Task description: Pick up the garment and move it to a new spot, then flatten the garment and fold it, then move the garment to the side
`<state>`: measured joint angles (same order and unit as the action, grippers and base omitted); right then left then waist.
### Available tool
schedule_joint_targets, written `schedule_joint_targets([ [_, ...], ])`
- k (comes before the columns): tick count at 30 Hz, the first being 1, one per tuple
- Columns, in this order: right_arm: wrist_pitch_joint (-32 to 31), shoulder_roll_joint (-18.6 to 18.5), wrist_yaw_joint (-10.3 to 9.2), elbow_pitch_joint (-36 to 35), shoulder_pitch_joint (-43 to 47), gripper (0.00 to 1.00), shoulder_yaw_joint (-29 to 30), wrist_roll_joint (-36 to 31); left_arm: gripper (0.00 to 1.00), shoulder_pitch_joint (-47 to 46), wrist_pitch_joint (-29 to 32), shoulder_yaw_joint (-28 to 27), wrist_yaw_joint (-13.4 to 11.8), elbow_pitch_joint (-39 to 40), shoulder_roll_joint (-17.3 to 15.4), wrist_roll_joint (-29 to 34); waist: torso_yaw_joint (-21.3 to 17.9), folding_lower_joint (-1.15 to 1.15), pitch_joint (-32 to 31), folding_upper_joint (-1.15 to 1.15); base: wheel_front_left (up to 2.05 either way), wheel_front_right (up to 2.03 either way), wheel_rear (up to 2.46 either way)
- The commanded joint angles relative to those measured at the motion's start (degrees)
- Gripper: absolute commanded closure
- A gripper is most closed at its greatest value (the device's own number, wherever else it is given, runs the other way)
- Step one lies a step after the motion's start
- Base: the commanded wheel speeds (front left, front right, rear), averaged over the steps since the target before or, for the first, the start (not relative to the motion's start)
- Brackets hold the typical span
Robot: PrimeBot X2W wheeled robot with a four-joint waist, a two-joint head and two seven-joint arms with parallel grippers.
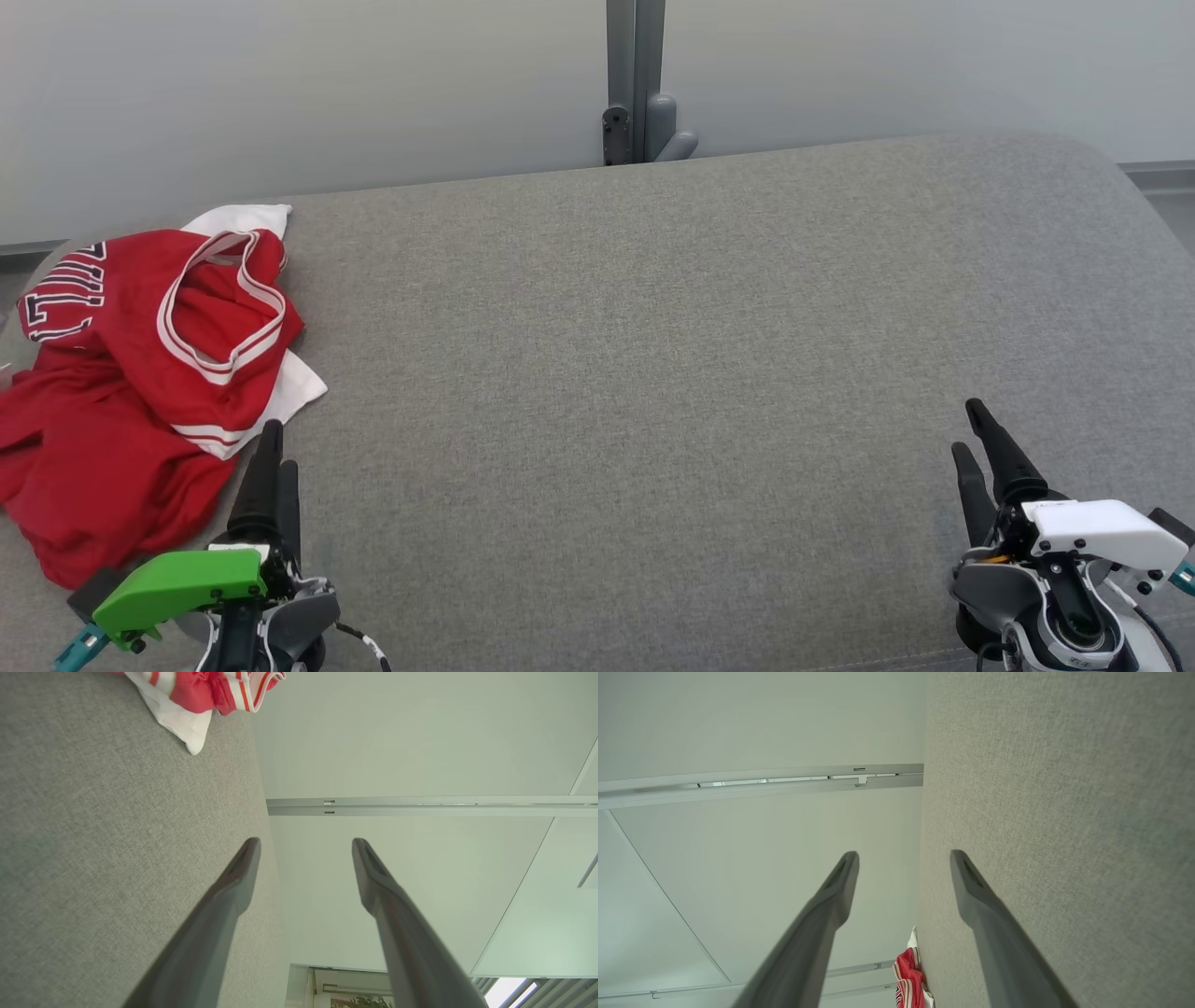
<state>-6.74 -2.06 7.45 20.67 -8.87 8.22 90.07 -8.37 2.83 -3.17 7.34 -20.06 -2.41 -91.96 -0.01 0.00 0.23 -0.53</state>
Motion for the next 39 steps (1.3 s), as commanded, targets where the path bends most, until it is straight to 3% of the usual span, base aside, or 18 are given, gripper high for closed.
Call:
schedule_joint_targets([
  [1,1.0,-0.4,0.01,-1.8,-0.3,0.0,-0.3,-2.1,0.0,-0.4,-0.9,0.7,-0.3,1.6,-0.4,1.7,0.0,0.0,0.0,0.04,0.0,0.0,0.0],
  [13,4.2,-0.5,0.02,-6.8,1.1,0.0,-1.5,-17.5,0.0,0.5,-3.5,2.9,-1.9,3.0,-1.1,11.5,0.0,0.0,0.1,0.08,0.0,0.0,0.0],
  [26,7.5,-1.4,0.02,-11.1,2.5,0.0,-4.5,-37.9,0.0,1.8,-6.2,6.3,-3.9,3.0,-3.2,28.4,0.1,0.0,0.1,0.14,0.0,0.0,0.0],
  [39,10.4,-2.1,0.03,-12.6,4.5,0.0,-6.4,-51.0,0.0,3.7,-8.6,8.6,-5.5,4.8,-5.1,44.1,0.1,0.0,-0.3,0.19,0.0,0.0,0.0],
])
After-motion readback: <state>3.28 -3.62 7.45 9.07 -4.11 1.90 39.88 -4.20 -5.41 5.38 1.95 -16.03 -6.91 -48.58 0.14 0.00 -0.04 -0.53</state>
